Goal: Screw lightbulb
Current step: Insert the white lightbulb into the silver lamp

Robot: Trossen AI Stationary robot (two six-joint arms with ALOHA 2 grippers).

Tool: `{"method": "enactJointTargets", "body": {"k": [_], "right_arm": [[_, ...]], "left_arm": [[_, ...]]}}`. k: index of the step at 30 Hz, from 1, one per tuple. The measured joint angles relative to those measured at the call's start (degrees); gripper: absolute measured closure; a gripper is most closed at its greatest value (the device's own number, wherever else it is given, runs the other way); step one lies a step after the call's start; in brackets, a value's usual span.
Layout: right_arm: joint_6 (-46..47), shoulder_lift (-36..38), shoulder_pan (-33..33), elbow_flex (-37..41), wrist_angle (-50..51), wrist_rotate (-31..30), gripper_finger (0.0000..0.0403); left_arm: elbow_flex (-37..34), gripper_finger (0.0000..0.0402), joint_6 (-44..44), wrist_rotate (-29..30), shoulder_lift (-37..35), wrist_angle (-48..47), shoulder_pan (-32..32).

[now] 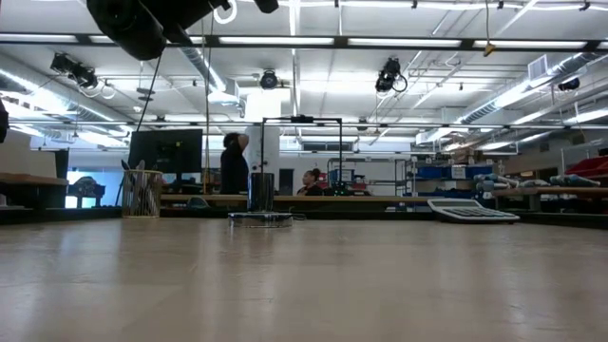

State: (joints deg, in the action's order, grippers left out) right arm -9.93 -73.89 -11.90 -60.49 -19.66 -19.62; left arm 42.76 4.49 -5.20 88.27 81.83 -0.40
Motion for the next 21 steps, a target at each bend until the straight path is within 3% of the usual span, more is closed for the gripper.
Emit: {"method": "enactJointTargets", "body": {"k": [21], "right_arm": [[10.36,-4.27,2.23,-0.35,5.04,2.82,0.0299]], "left_arm": [[-0.19,0.0308,-2.14,-0.53,0.28,-11.33,-0.04]]}}
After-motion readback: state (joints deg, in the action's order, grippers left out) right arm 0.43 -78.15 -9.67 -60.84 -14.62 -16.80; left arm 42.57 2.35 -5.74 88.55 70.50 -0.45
